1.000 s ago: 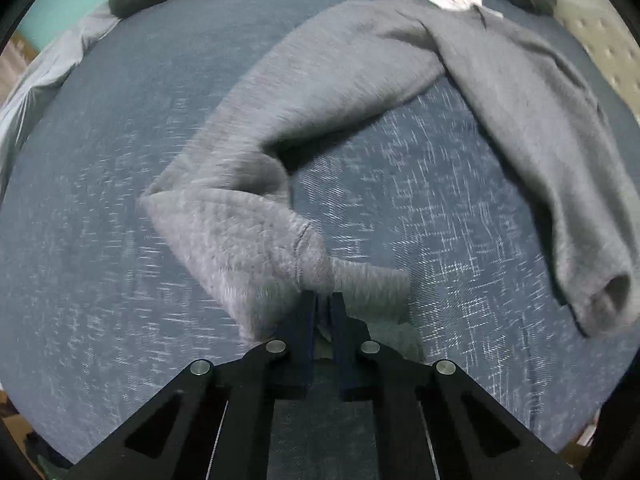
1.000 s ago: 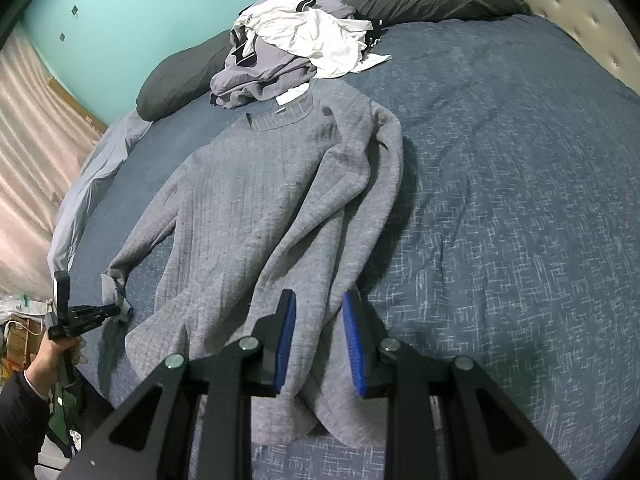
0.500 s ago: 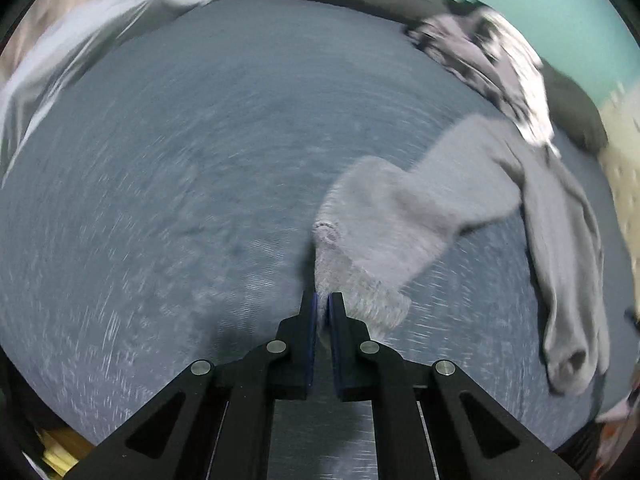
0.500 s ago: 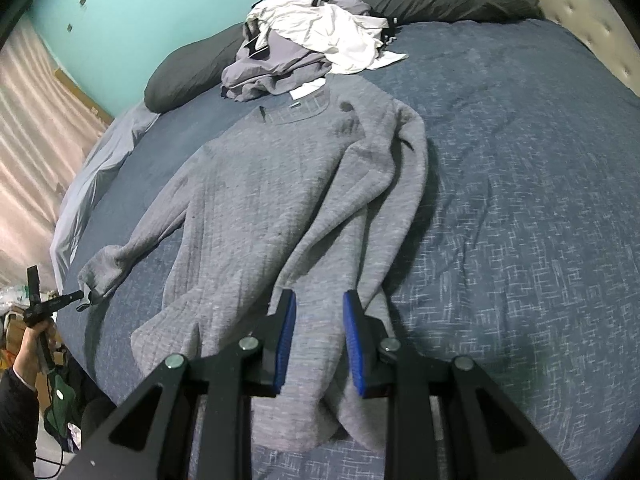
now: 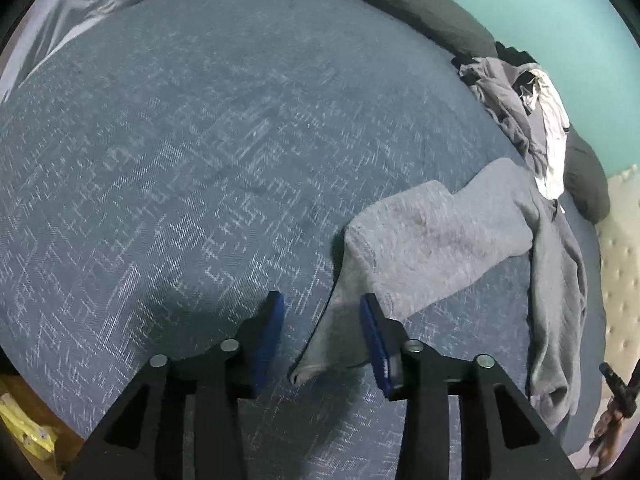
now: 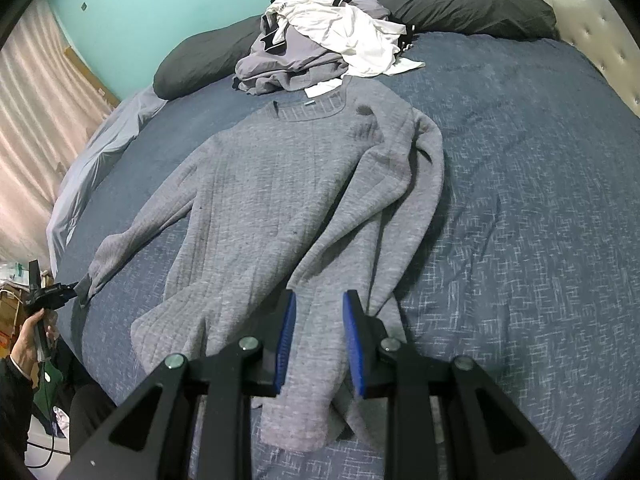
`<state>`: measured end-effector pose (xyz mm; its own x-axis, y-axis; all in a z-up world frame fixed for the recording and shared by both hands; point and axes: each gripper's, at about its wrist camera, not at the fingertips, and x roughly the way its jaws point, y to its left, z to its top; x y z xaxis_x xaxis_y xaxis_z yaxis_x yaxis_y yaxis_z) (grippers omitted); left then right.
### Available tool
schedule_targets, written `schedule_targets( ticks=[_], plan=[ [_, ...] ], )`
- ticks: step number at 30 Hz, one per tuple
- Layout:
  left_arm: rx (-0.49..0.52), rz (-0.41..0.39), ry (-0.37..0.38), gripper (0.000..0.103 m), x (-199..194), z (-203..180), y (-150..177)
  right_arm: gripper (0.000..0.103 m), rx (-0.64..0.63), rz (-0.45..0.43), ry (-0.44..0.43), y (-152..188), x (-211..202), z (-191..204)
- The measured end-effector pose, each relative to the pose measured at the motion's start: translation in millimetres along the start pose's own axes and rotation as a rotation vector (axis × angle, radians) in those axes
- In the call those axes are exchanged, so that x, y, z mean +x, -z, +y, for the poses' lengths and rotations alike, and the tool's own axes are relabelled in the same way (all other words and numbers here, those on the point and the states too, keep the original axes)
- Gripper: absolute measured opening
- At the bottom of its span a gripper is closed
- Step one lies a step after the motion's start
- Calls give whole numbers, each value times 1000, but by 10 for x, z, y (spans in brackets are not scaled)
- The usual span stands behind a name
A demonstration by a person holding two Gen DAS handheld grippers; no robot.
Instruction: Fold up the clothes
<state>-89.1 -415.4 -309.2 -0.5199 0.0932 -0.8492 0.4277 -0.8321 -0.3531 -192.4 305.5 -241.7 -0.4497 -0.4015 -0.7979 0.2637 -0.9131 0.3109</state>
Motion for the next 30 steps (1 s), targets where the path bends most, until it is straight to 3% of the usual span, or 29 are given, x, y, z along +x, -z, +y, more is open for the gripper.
schedule_targets(
  ticks=[5,13,14,17,20,27,30],
  plan=[
    [-4,-68,58,59,-82,-21,-14,24,-21,9,8,26,25,37],
    [55,-12,41,58,88,-112,9,24,-10,9,7,48,57,32],
    [63,-8,40,54,105,-119,10,24,-15,11,7,53,59,41],
    [124,18,3,4,147,-202,39,24,-23,12,12,50,58,45],
    [156,5,-34,4,49,-235,16,24,-21,10,14,39,48,40],
    [90,-73,-69,4,-450,64,-219,24,-26,0,7,4,13,47],
    [53,-64,-95,4,-466,225,-308,24,-26,-5,7,-13,-5,35]
  ],
)
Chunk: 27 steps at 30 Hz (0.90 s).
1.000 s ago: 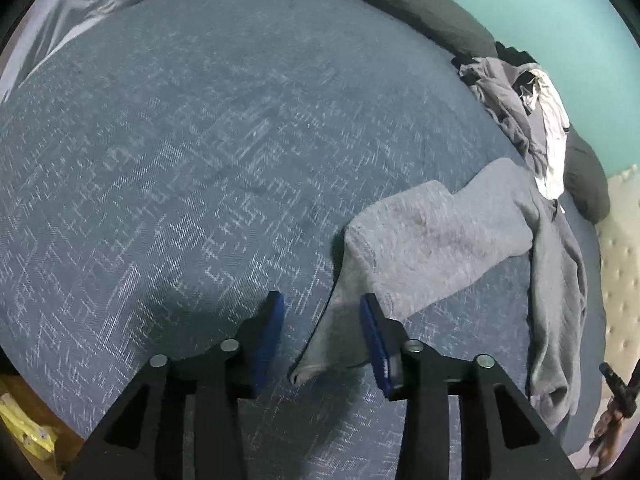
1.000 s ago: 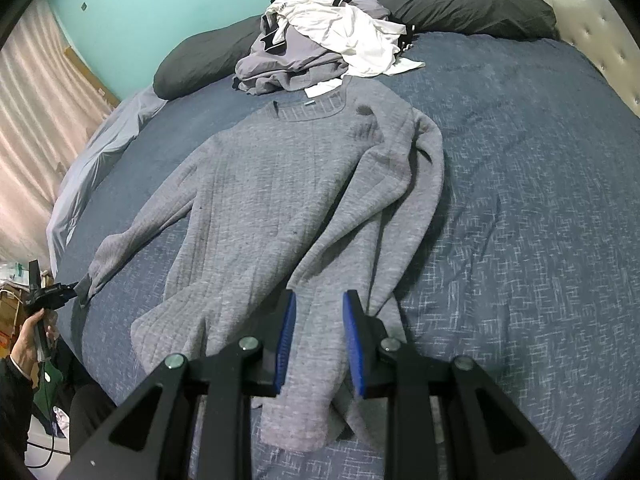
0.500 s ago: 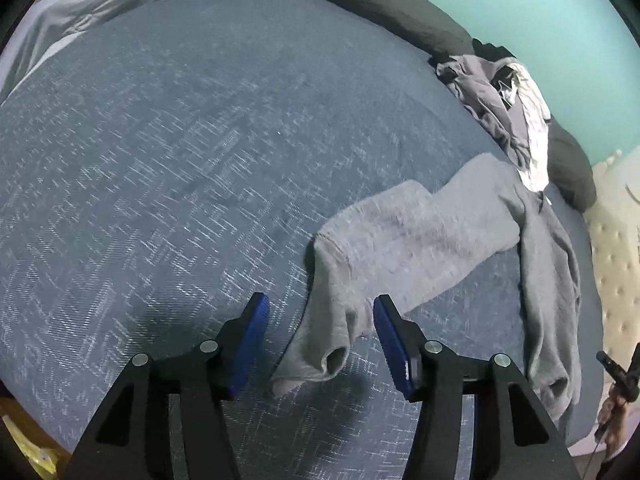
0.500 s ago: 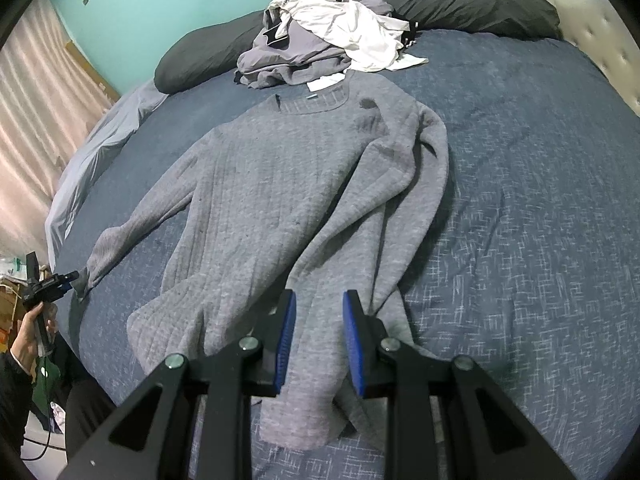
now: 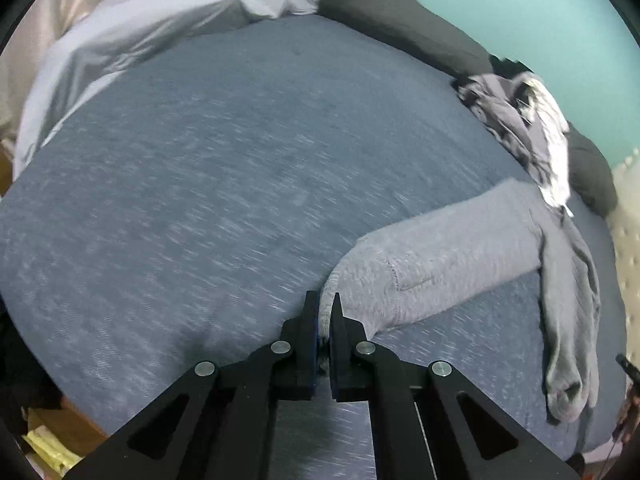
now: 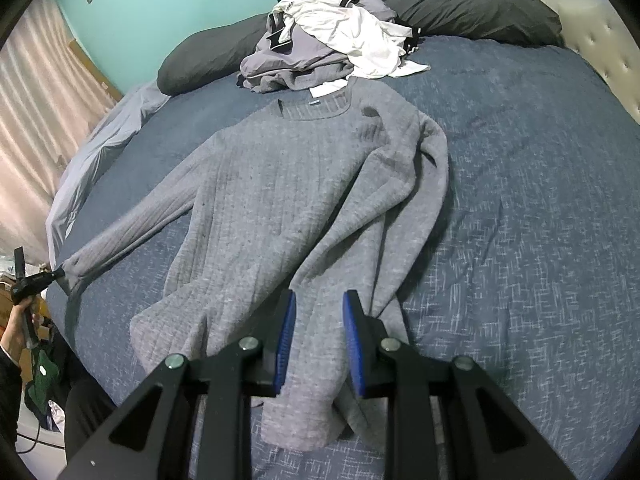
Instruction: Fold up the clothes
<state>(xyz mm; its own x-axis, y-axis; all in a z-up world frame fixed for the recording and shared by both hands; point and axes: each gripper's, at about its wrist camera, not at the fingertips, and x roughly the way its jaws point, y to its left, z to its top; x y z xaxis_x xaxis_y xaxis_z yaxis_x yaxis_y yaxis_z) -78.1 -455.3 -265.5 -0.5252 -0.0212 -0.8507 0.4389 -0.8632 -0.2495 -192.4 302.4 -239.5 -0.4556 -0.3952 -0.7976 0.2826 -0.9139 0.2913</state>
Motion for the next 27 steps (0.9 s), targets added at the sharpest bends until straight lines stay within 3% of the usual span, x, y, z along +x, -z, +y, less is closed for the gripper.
schedule_targets(
  ticks=[7,10,12,14,20,27],
  plan=[
    [-8,64,-72,6,266,-32,-40,24,55,20,46,14,-29,-223],
    [4,45,-96,20,222,-90,-61,24,106,32,39,40,-66,-393],
    [17,21,-123,33,155,-132,-76,34,134,48,38,61,-68,-489],
    [33,-5,-128,39,58,-207,-86,45,146,69,39,85,-44,-547],
    [121,9,22,41,-106,-731,-39,48,115,164,50,227,108,-587],
    [262,153,235,41,16,-1787,338,48,90,225,48,418,212,-584]
  ],
)
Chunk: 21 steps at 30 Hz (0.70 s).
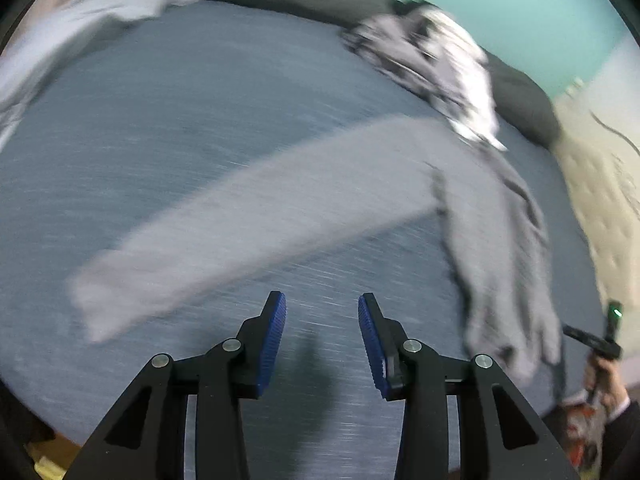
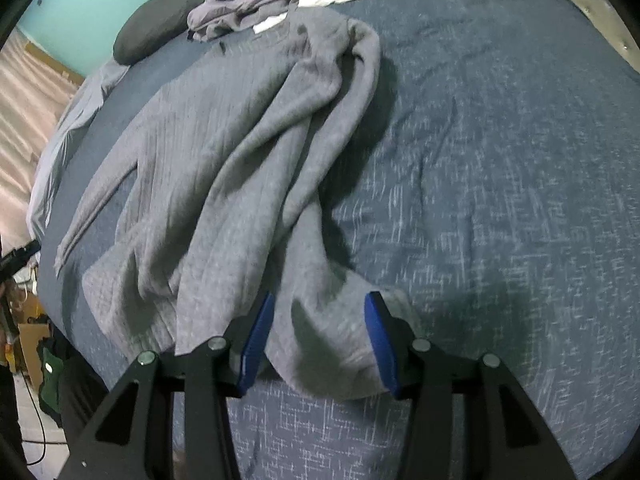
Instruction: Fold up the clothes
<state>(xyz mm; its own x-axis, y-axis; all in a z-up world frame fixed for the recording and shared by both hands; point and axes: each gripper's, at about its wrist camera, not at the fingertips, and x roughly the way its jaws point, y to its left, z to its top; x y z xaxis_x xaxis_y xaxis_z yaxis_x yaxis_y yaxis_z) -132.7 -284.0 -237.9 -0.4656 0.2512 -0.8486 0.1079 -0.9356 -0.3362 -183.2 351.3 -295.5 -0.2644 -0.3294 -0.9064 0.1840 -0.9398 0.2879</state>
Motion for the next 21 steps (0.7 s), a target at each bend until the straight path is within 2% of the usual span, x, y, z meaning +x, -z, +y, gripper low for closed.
schedule_targets(
  ticks=[4,8,12,14,17,21],
  plan=[
    [70,74,85,41,365,-684,38,48,-12,-2,-8,53,-6,17],
    [82,156,151,41,735,-1177,152,48,-24,-15,-18,101,-62,13],
    [73,238,146,42,1069,-1395,275,48,-35,-39,-47,135,-160,-11],
    [63,263,126,47,1206,-1447,335,48,-33,-48,-59,139,-197,-41],
    [38,279,149,49,1343,-1482,398,48,-30,-59,-68,148,-228,-115],
    [53,293,152,47,1465,-1556,482,48,-9,-63,-77,147,-214,-175]
  ],
)
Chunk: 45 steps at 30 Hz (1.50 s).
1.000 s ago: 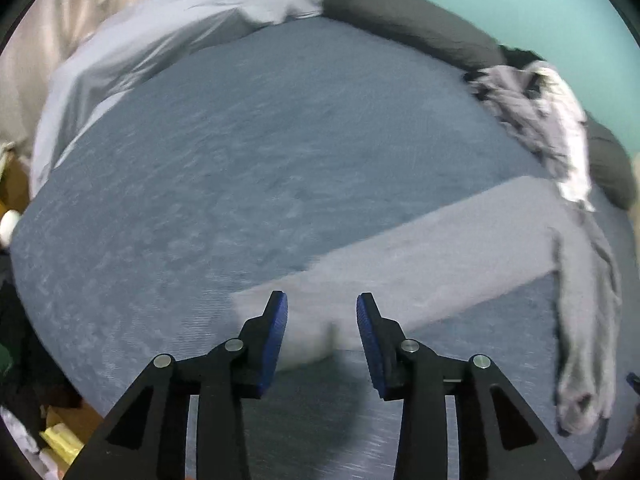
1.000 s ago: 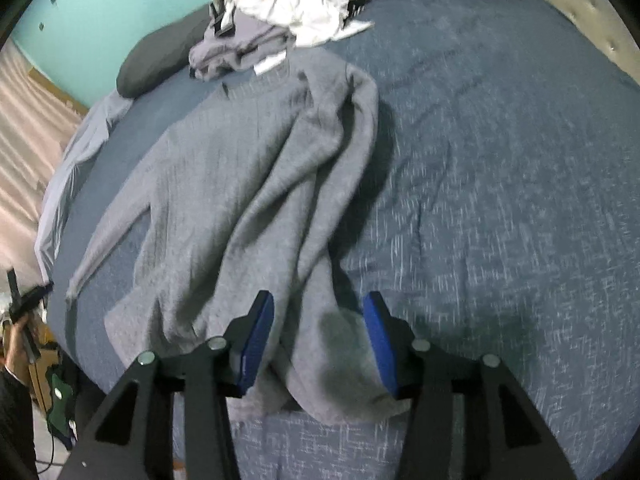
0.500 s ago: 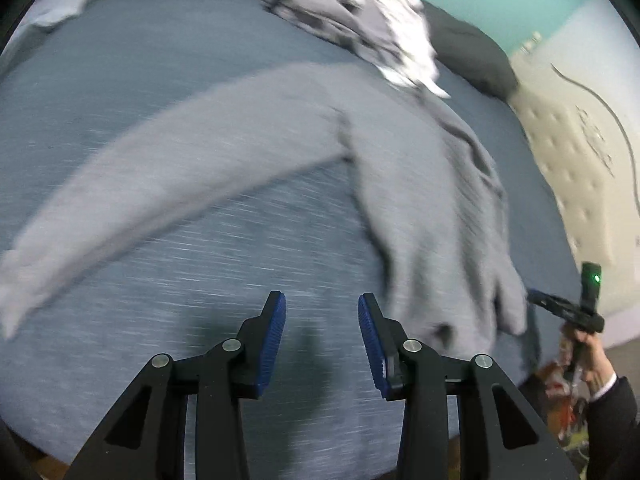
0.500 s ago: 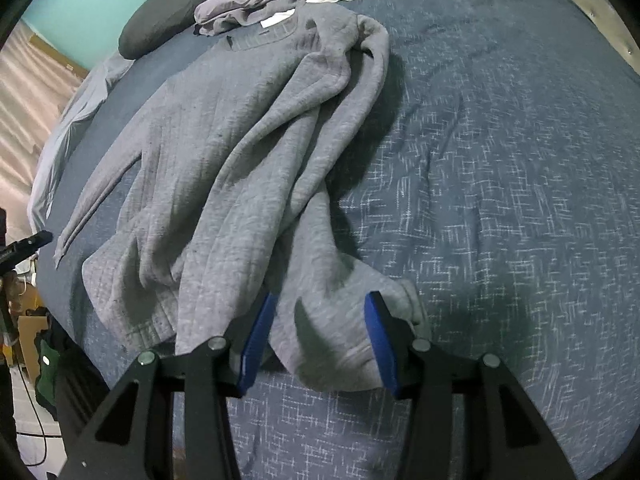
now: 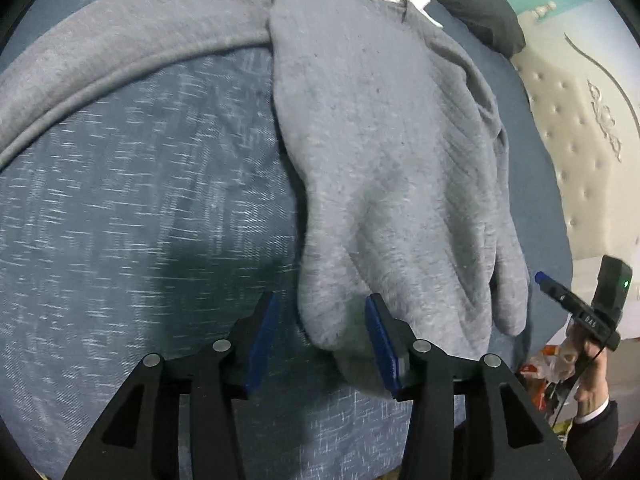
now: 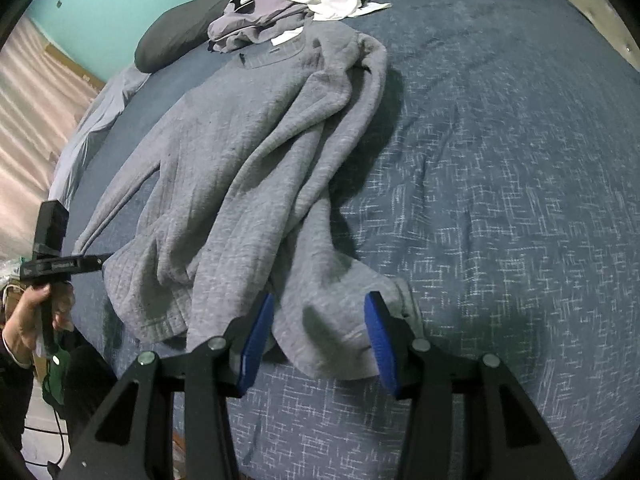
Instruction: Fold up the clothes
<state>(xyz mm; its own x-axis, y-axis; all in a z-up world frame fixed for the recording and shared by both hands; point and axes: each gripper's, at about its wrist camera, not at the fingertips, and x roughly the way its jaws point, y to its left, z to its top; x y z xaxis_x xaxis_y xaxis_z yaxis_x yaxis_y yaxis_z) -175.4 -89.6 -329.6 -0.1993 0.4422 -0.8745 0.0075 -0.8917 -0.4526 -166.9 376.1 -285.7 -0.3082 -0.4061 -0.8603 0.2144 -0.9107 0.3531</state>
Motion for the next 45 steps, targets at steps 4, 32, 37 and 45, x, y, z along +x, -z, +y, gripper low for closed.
schedule_targets(
  ticks=[4,32,37,45],
  plan=[
    [41,6,8,3,40,-69,40,48,11,-6,-10,9,8,-17],
    [52,2,106,50,-332,-169,288,48,-3,-14,32,-2,-75,63],
    [48,-4,139,50,-354,-194,364,48,-2,-16,35,32,-109,43],
    [132,29,74,30,-134,-357,364,48,-3,-17,34,33,-105,101]
  ],
)
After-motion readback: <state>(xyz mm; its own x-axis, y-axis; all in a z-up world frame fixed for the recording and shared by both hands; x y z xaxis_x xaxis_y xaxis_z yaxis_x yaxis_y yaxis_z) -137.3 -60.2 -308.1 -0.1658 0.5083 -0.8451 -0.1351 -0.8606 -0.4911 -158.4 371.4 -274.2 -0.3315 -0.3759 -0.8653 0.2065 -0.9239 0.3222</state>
